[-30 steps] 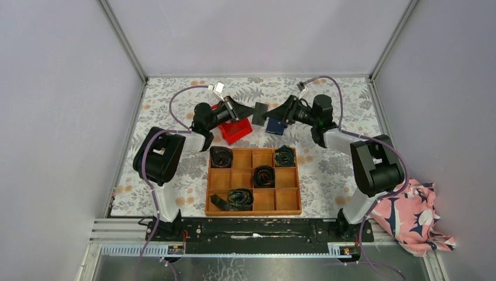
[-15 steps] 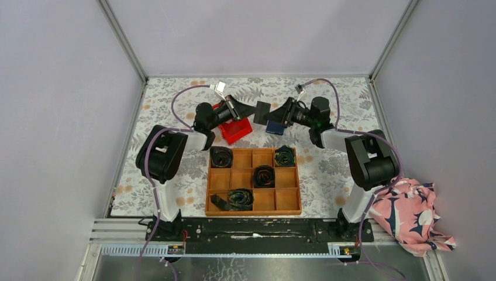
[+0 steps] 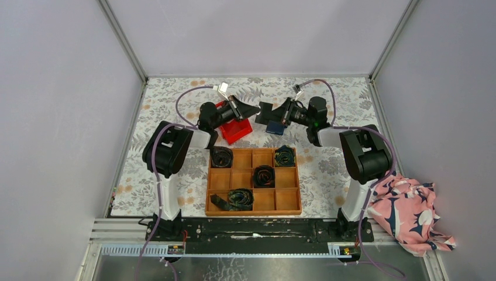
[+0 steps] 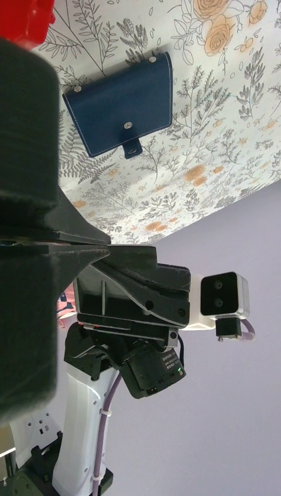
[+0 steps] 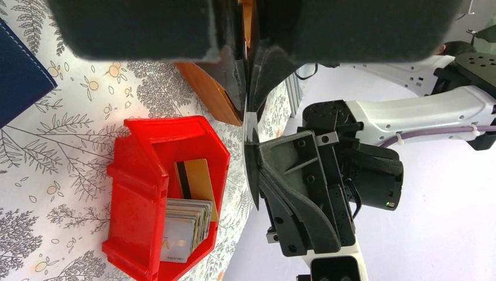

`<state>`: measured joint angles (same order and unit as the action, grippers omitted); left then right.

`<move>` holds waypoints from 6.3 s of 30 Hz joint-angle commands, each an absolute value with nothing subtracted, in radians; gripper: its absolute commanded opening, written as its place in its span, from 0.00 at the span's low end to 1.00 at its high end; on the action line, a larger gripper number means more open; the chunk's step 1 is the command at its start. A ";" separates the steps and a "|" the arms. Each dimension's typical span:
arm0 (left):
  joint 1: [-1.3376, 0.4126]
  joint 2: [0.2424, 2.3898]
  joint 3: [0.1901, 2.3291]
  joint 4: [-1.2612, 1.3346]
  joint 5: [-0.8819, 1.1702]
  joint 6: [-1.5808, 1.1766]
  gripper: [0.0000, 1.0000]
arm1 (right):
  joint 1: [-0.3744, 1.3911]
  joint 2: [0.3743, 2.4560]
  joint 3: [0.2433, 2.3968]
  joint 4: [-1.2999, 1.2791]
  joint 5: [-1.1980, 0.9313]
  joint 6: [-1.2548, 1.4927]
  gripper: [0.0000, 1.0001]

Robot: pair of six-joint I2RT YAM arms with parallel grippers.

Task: Put the credit cards into the card holder
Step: Pick up the credit card from the storage box, then insert the credit card into the card holder.

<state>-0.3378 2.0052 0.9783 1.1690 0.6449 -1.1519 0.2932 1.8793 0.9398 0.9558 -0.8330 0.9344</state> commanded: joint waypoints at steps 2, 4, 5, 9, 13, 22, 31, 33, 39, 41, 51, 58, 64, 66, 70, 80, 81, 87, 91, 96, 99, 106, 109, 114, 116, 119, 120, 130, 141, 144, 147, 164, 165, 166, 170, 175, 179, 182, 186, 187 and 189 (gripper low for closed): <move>-0.348 2.056 1.042 1.216 0.660 -1.170 0.04 | 0.308 1.886 1.012 0.984 -0.873 0.933 0.01; -0.338 2.074 1.050 1.208 0.647 -1.180 0.28 | 0.307 1.877 1.022 0.927 -0.866 0.905 0.00; -0.333 2.082 1.053 1.203 0.638 -1.184 0.36 | 0.308 1.865 1.028 0.882 -0.855 0.876 0.00; -0.311 2.115 1.078 1.190 0.614 -1.197 0.46 | 0.308 1.805 1.066 0.650 -0.774 0.717 0.00; -0.305 2.131 1.120 1.082 0.571 -1.146 0.50 | 0.307 1.744 1.123 0.415 -0.639 0.560 0.00; -0.338 2.133 1.226 0.733 0.435 -0.958 0.50 | 0.315 1.758 1.341 -0.061 -0.352 0.357 0.00; -0.403 2.143 1.377 0.431 0.280 -0.768 0.46 | 0.343 1.886 1.587 -0.398 -0.224 0.298 0.00; -0.417 2.150 1.412 0.370 0.248 -0.735 0.46 | 0.351 1.914 1.616 -0.435 -0.210 0.297 0.00; -0.442 2.176 1.480 0.251 0.193 -0.684 0.36 | 0.370 1.988 1.678 -0.518 -0.177 0.292 0.00; -0.448 2.191 1.508 0.214 0.182 -0.673 0.33 | 0.372 2.005 1.690 -0.544 -0.168 0.283 0.00; -0.493 2.263 1.628 0.079 0.115 -0.618 0.28 | 0.367 2.067 1.740 -0.638 -0.110 0.257 0.00; -0.503 2.298 1.661 0.044 0.121 -0.608 0.28 | 0.342 2.083 1.748 -0.665 -0.088 0.254 0.00; -0.507 2.314 1.671 0.031 0.123 -0.606 0.27 | 0.317 2.080 1.743 -0.674 -0.071 0.255 0.00; -0.507 2.318 1.672 0.029 0.121 -0.605 0.27 | 0.308 2.074 1.736 -0.672 -0.071 0.254 0.00; -0.507 2.325 1.672 0.029 0.121 -0.606 0.27 | 0.291 2.067 1.717 -0.661 -0.077 0.256 0.00; -0.506 2.325 1.648 0.042 0.110 -0.610 0.25 | 0.257 2.087 1.684 -0.598 -0.173 0.294 0.00; -0.506 2.323 1.644 0.046 0.107 -0.613 0.25 | 0.252 2.089 1.677 -0.587 -0.188 0.303 0.00; -0.506 2.315 1.626 0.062 0.095 -0.624 0.24 | 0.221 2.098 1.642 -0.530 -0.266 0.338 0.00; -0.506 2.305 1.603 0.082 0.077 -0.632 0.24 | 0.207 2.106 1.613 -0.507 -0.296 0.347 0.00; -0.506 2.299 1.593 0.087 0.065 -0.633 0.24 | 0.195 2.114 1.584 -0.461 -0.343 0.367 0.00; -0.505 2.295 1.584 0.089 0.055 -0.632 0.24 | 0.192 2.110 1.570 -0.436 -0.359 0.376 0.00; -0.503 2.293 1.578 0.094 0.054 -0.633 0.24 | 0.186 2.091 1.547 -0.405 -0.379 0.386 0.00; -0.503 2.296 1.577 0.094 0.057 -0.635 0.24 | 0.182 2.090 1.544 -0.402 -0.390 0.386 0.00; -0.503 2.298 1.576 0.092 0.061 -0.634 0.23 | 0.178 2.086 1.529 -0.373 -0.413 0.402 0.00; -0.503 2.301 1.576 0.091 0.064 -0.631 0.23 | 0.178 2.082 1.524 -0.363 -0.424 0.407 0.00; -0.502 2.300 1.575 0.088 0.066 -0.630 0.22 | 0.176 2.076 1.516 -0.347 -0.440 0.417 0.00; -0.503 2.301 1.575 0.089 0.067 -0.631 0.22 | 0.176 2.076 1.516 -0.343 -0.444 0.420 0.00; -0.503 2.305 1.579 0.080 0.070 -0.629 0.21 | 0.170 2.043 1.496 -0.316 -0.463 0.435 0.00; -0.504 2.316 1.585 0.070 0.075 -0.627 0.19 | 0.160 2.009 1.477 -0.309 -0.467 0.433 0.00; -0.503 2.317 1.586 0.069 0.076 -0.629 0.18 | 0.157 2.009 1.479 -0.308 -0.474 0.434 0.00; -0.505 2.319 1.589 0.069 0.078 -0.629 0.18 | 0.155 2.016 1.478 -0.305 -0.481 0.435 0.00; -0.510 2.322 1.589 0.064 0.078 -0.630 0.16 | 0.141 2.017 1.425 -0.245 -0.500 0.475 0.00; -0.509 2.321 1.588 0.064 0.078 -0.629 0.16 | 0.141 2.019 1.422 -0.240 -0.505 0.478 0.00; -0.509 2.320 1.587 0.064 0.078 -0.629 0.16 | 0.139 2.018 1.420 -0.234 -0.511 0.483 0.00; -0.509 2.322 1.585 0.064 0.077 -0.627 0.16 | 0.138 2.022 1.412 -0.212 -0.528 0.497 0.00; -0.512 2.323 1.585 0.066 0.080 -0.629 0.15 | 0.135 2.031 1.406 -0.188 -0.548 0.513 0.00; -0.511 2.324 1.586 0.066 0.080 -0.630 0.15 | 0.135 2.033 1.399 -0.175 -0.557 0.522 0.00; -0.512 2.326 1.588 0.066 0.083 -0.630 0.15 | 0.133 2.037 1.396 -0.166 -0.562 0.526 0.00; -0.514 2.328 1.587 0.066 0.082 -0.629 0.14 | 0.133 2.041 1.391 -0.157 -0.571 0.534 0.00; -0.514 2.327 1.586 0.065 0.082 -0.629 0.15 | 0.132 2.041 1.389 -0.152 -0.573 0.535 0.00; -0.515 2.328 1.586 0.066 0.082 -0.629 0.14 | 0.132 2.043 1.385 -0.148 -0.576 0.539 0.00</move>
<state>-0.5041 2.3116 1.5944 0.0853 0.0788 -0.6392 0.1406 2.0663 1.3933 -0.1852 -0.5426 0.5232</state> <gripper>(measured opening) 0.145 0.017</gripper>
